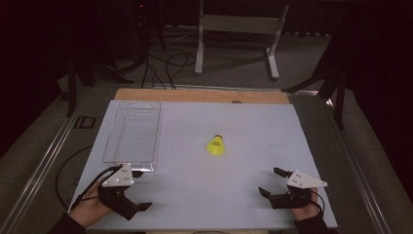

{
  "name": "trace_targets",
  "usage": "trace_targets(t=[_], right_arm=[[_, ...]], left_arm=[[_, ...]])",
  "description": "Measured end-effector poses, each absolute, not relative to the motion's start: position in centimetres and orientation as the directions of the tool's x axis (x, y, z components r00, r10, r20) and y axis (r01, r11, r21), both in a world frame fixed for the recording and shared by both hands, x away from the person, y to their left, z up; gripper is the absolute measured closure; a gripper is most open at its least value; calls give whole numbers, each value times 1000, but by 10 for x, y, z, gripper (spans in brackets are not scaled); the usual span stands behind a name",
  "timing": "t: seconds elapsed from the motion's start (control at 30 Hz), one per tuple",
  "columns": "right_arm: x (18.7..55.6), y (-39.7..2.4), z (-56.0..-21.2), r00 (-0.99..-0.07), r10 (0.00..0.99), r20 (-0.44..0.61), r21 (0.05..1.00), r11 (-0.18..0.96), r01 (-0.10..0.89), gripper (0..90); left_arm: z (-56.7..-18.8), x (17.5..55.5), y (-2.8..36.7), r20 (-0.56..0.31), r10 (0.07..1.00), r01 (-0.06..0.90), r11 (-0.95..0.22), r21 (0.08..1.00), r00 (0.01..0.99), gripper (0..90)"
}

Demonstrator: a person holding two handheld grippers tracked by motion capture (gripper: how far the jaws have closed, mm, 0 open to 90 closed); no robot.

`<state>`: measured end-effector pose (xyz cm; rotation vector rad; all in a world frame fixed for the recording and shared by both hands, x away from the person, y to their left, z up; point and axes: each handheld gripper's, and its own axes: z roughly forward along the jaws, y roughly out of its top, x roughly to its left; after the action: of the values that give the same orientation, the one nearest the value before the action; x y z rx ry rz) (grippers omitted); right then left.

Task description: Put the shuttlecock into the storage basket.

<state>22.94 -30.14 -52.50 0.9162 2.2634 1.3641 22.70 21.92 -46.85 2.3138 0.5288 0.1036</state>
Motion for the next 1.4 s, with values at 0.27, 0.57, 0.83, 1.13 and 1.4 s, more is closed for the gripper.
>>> trace_targets(t=[0.27,0.57,0.83,1.13,1.4], right_arm=[[230,-301,-526,-737,674,44,873,332,356,82],[230,-300,-526,-740,671,45,873,334,355,82],[230,-301,-526,-740,670,49,873,331,358,82],[230,-301,-526,-741,670,50,873,331,358,82],[230,-301,-526,-741,670,50,873,331,358,82]], left_arm=[[-464,231,209,-109,371,354,-698,622,922,0],[-458,242,193,-160,343,374,-764,525,926,0],[-453,252,173,-185,336,383,-795,470,924,0],[-447,259,145,-161,320,358,-832,423,934,0],[-444,270,124,-172,336,377,-827,416,926,0]])
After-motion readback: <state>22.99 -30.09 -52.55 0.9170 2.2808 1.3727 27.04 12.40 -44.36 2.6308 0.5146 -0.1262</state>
